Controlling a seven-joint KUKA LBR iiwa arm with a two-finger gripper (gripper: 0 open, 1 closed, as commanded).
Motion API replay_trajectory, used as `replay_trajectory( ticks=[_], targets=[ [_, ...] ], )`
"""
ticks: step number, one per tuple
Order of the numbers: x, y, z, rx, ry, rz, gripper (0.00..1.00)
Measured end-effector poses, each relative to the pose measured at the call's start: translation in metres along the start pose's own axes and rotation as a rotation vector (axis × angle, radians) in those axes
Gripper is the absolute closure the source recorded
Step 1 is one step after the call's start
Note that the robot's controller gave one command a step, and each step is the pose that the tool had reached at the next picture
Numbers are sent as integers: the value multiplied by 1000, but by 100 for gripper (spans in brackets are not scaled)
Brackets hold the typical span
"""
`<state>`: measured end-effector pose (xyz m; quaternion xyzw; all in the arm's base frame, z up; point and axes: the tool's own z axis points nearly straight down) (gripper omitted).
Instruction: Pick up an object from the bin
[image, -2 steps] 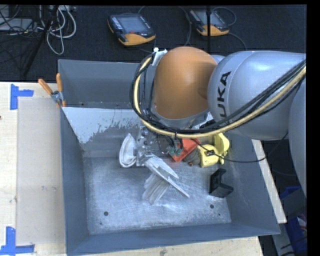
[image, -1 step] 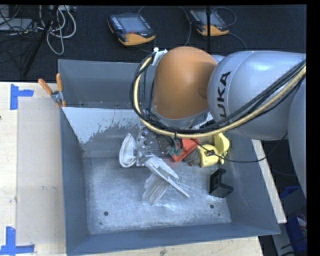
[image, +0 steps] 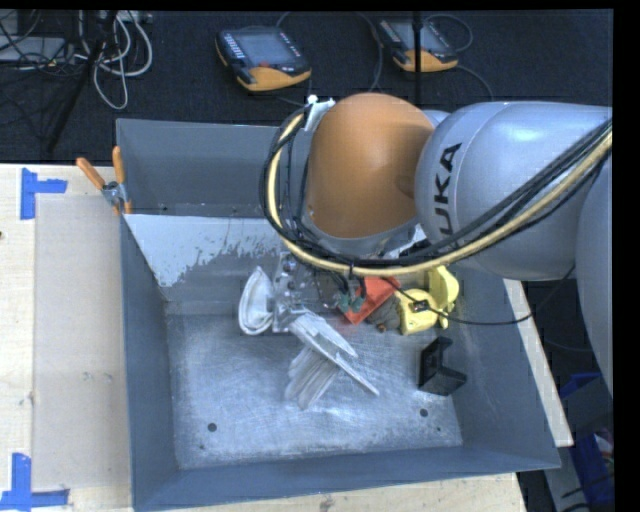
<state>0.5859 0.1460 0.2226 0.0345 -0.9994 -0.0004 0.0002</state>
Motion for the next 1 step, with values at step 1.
replay_trajectory(
  ticks=[1],
  targets=[
    [-31,-12,-28,0,-2,-207,100]
  ],
)
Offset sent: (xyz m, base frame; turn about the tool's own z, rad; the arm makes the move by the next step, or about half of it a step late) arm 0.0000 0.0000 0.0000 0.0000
